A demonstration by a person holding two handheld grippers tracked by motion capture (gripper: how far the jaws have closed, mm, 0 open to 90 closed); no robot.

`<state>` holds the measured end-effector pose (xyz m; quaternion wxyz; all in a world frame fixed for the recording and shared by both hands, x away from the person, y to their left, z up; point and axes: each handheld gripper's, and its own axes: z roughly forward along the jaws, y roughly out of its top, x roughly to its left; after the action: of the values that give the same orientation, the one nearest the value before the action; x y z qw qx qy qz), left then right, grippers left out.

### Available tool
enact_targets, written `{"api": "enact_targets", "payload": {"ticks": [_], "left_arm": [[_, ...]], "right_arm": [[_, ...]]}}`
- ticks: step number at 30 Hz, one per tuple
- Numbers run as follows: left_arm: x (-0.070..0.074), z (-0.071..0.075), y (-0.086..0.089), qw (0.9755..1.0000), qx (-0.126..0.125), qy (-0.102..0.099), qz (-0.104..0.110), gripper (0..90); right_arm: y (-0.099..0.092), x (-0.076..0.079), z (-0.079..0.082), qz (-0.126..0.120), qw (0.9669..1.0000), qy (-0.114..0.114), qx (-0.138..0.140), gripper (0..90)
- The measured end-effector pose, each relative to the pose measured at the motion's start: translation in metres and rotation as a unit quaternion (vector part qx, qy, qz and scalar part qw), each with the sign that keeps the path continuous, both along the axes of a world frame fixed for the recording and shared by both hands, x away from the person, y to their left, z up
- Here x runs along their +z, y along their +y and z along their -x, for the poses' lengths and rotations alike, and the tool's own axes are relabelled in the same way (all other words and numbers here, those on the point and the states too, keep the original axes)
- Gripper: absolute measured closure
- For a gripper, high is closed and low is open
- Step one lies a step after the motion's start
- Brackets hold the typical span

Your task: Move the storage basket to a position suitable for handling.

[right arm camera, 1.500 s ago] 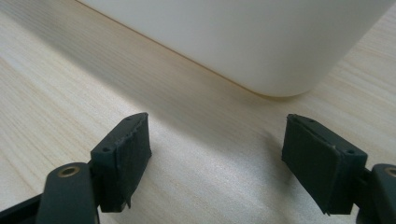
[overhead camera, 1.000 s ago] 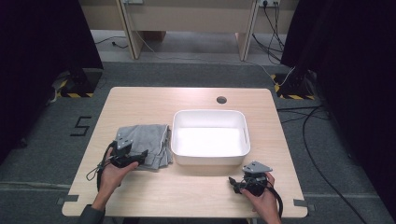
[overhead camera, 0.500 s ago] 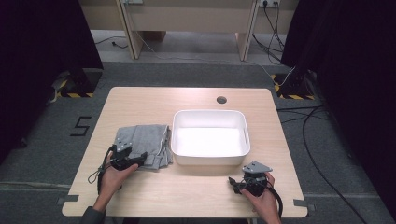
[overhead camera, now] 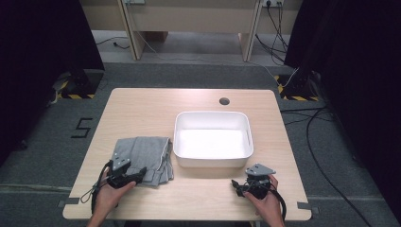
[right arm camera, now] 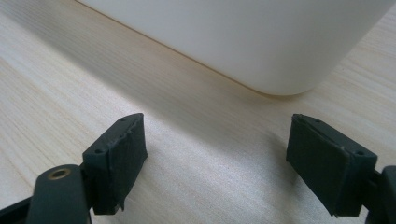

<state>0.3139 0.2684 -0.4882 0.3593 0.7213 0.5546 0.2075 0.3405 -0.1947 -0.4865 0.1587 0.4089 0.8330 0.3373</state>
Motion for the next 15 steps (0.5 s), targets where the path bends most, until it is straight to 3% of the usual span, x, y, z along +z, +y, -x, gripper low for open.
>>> {"api": "enact_targets", "payload": {"ticks": [1,2,4,15], "left_arm": [[0.000,0.011,-0.002,1.0000,0.000,-0.001,0.001,28.1],[0.000,0.011,-0.002,1.0000,0.000,-0.001,0.001,28.1],[0.001,0.026,-0.005,1.0000,-0.005,-0.002,-0.001,28.1],[0.004,0.064,-0.020,0.9997,-0.023,-0.001,-0.001,28.4]], "right_arm": [[0.000,0.000,0.000,0.000,1.0000,0.000,0.000,20.7],[0.000,0.000,0.000,0.000,1.0000,0.000,0.000,20.6],[0.000,0.000,0.000,0.000,1.0000,0.000,0.000,20.6],[0.000,0.000,0.000,0.000,1.0000,0.001,-0.001,20.4]]}}
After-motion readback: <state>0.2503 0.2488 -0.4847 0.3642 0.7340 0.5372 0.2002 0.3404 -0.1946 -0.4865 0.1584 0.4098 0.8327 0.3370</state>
